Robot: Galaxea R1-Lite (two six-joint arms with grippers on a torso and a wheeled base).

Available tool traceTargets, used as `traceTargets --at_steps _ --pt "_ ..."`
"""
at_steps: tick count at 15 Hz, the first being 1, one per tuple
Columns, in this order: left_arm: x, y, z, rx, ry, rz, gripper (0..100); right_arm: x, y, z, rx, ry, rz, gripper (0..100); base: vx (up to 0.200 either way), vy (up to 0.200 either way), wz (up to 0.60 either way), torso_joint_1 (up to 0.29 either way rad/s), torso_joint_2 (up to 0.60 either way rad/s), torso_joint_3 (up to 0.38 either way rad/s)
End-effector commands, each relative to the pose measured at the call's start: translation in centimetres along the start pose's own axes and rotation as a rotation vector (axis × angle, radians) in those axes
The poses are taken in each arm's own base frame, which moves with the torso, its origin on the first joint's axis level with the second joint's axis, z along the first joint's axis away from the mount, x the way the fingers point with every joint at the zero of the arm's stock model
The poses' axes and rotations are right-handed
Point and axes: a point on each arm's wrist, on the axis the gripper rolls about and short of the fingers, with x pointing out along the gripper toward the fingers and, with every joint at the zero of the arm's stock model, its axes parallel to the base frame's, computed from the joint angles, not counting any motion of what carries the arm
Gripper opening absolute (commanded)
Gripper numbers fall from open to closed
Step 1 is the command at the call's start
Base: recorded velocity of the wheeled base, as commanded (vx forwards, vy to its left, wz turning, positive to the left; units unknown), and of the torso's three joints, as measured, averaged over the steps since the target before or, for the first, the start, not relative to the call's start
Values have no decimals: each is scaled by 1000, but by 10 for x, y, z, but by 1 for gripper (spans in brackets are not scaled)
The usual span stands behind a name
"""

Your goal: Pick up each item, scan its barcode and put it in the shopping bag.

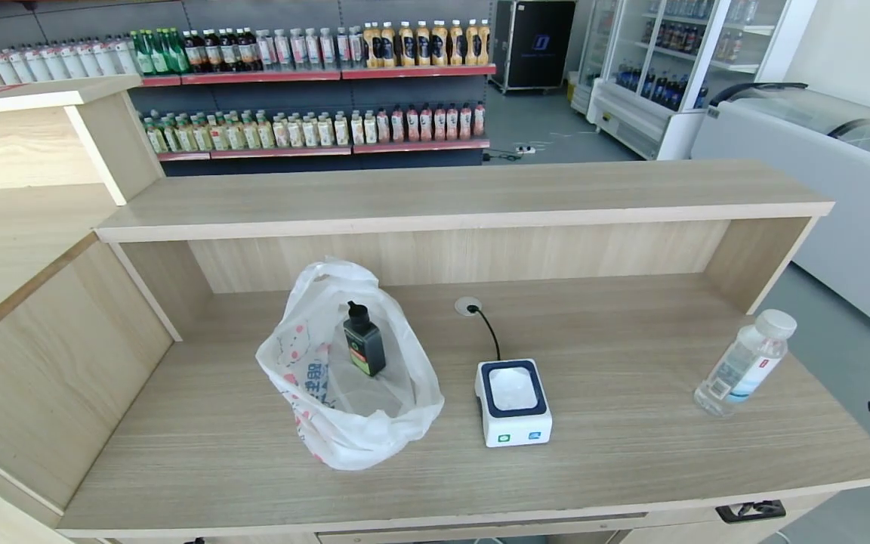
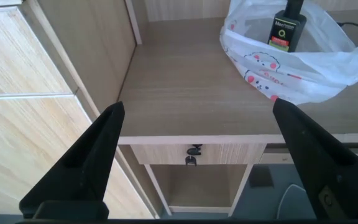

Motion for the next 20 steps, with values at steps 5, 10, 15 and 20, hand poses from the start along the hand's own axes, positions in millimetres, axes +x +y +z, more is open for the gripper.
traceTargets --at_steps 5,10,15,20 --pt "0 0 0 0 0 1 100 44 8 3 -41 -24 132 100 0 0 0 0 0 0" --pt "0 0 0 0 0 1 100 75 26 13 -110 -65 210 100 0 0 0 0 0 0" --pt "0 0 0 0 0 1 100 92 43 17 -151 -83 270 100 0 0 0 0 0 0" --pt "0 0 0 0 0 1 100 115 50 15 -194 -119 285 100 0 0 0 0 0 0"
